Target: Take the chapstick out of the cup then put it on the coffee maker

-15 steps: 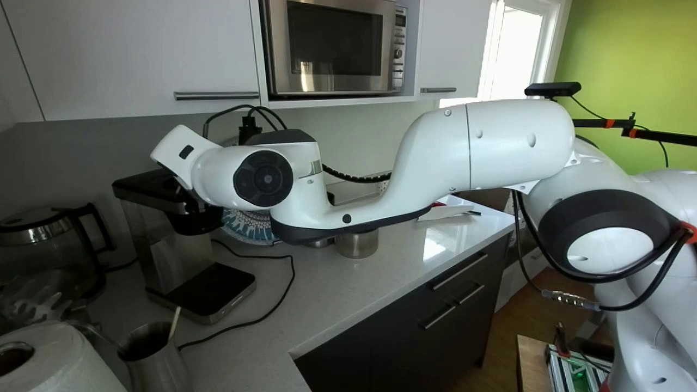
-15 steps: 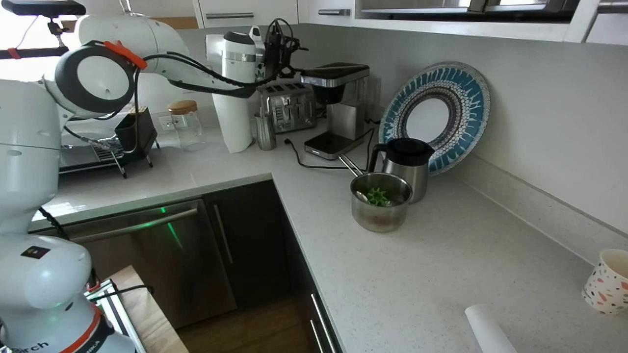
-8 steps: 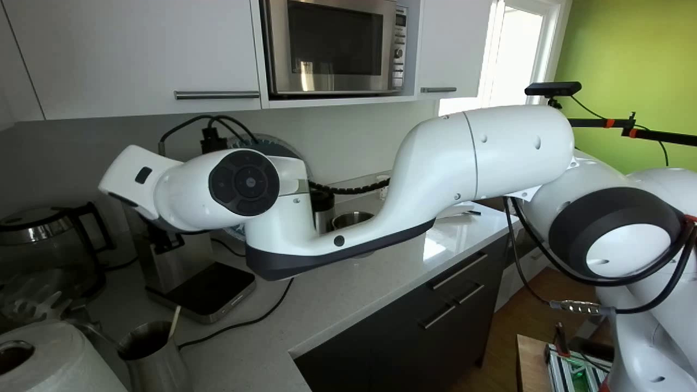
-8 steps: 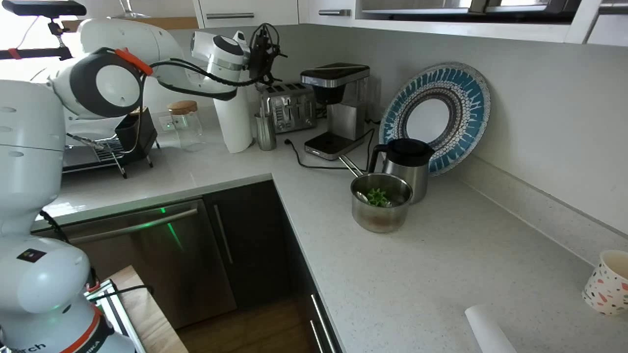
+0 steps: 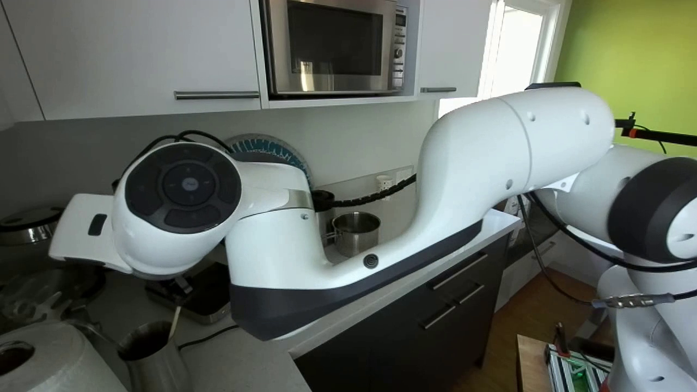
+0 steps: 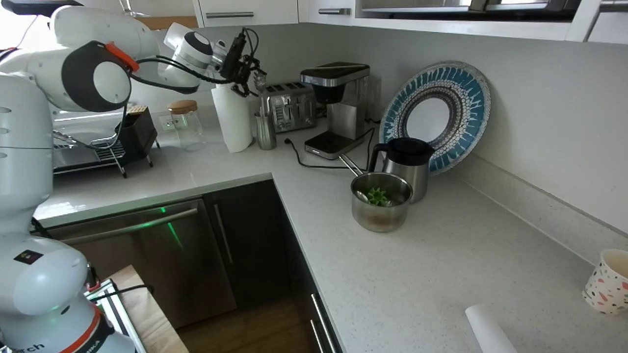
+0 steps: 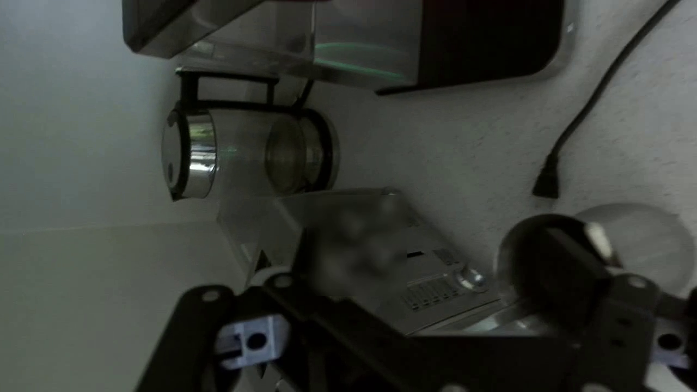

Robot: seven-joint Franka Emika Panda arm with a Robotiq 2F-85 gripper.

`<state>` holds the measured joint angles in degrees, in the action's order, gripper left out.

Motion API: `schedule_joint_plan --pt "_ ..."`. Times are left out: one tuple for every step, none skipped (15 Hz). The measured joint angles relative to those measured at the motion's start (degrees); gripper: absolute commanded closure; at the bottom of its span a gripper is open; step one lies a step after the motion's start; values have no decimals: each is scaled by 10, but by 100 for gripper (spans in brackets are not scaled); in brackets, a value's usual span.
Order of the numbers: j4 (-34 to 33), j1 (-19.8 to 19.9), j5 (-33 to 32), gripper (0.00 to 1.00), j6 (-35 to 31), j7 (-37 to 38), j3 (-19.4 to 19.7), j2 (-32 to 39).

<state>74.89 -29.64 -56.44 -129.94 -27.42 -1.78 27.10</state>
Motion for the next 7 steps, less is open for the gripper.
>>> schedule_joint_plan --pt "15 -14 0 0 49 1 -2 -18" --pt "29 -28 0 0 95 2 -5 -37" --pt "43 -42 0 0 143 9 -9 -55" --pt "59 -56 0 0 193 29 -13 -73" --pt "74 -69 1 0 238 55 -16 -91" --pt "92 -80 4 0 279 84 -20 -109" --pt "110 -83 5 0 322 116 -35 -128"
